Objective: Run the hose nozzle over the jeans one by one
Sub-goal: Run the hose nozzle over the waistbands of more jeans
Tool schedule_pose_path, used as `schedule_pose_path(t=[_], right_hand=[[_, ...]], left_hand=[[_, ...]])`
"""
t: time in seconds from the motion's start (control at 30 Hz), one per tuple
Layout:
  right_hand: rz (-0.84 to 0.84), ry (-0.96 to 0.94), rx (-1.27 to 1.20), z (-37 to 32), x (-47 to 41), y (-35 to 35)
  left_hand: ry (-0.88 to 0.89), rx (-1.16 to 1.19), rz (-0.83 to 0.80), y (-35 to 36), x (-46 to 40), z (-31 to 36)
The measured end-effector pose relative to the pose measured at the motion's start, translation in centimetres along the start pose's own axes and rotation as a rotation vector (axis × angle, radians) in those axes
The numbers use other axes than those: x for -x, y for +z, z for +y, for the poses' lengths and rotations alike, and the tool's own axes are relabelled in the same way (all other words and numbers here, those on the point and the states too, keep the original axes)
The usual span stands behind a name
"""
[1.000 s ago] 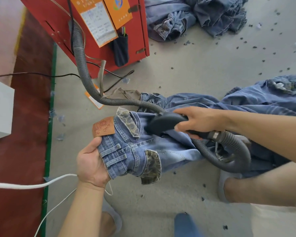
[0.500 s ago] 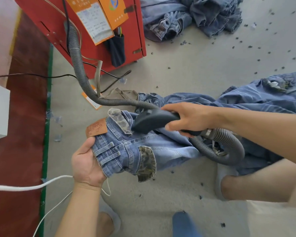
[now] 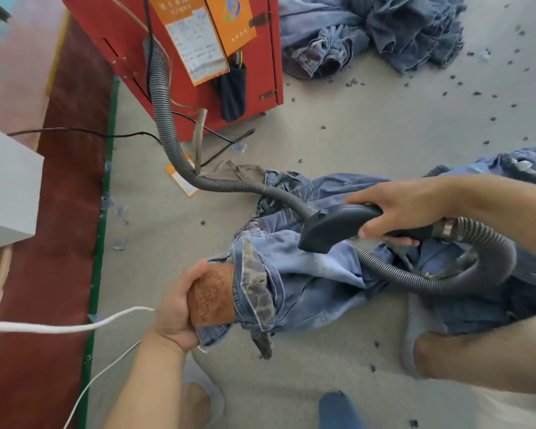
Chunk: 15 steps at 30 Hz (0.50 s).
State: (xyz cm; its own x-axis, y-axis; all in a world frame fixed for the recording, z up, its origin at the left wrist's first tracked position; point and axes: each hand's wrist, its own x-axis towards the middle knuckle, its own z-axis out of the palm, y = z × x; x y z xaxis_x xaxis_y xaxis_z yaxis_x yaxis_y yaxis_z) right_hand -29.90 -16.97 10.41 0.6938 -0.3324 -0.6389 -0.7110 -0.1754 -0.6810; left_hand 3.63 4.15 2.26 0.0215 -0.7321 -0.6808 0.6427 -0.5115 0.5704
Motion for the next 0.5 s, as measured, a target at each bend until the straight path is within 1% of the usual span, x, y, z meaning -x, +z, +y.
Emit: schedule_pose_path(t=[0.07,0.13,0.17,0.23,0.37,0.43,0.5], right_hand=[[-0.058,0.011,0.075,-0.5,-0.6,0.8],[-0.068,0.009,0.102,-1.2,-1.2,2.0],[-0.047,-0.012,0.098,-1.6,-1.3,2.4],[0.039,-0.085,0.022,-1.9,-1.1,2.6],[0.316,-0.188,-0.162,-2.1,1.0,0.1],[0.430,-0.233,-0.195,-2.1,1.9,-1.5],[0.471,-0.219,-0.166,-1.8,2.6,-3.1]], left_hand=[[0.010,-0.071,0.044,0.1,-0.1,0.1],[-0.032,-0.099,0.012,0.0,0.0,0.5],[-0.049,-0.121,-0.018,0.0,0.1,0.8],[-0.062,-0.149,-0.086,-0.2,0.2,1.4],[-0.057,-0.216,-0.211,-0.1,0.6,2.7],[-0.043,-0.178,-0.234,-0.1,1.0,2.8],[-0.039,-0.067,-0.201,-0.5,1.2,2.2]])
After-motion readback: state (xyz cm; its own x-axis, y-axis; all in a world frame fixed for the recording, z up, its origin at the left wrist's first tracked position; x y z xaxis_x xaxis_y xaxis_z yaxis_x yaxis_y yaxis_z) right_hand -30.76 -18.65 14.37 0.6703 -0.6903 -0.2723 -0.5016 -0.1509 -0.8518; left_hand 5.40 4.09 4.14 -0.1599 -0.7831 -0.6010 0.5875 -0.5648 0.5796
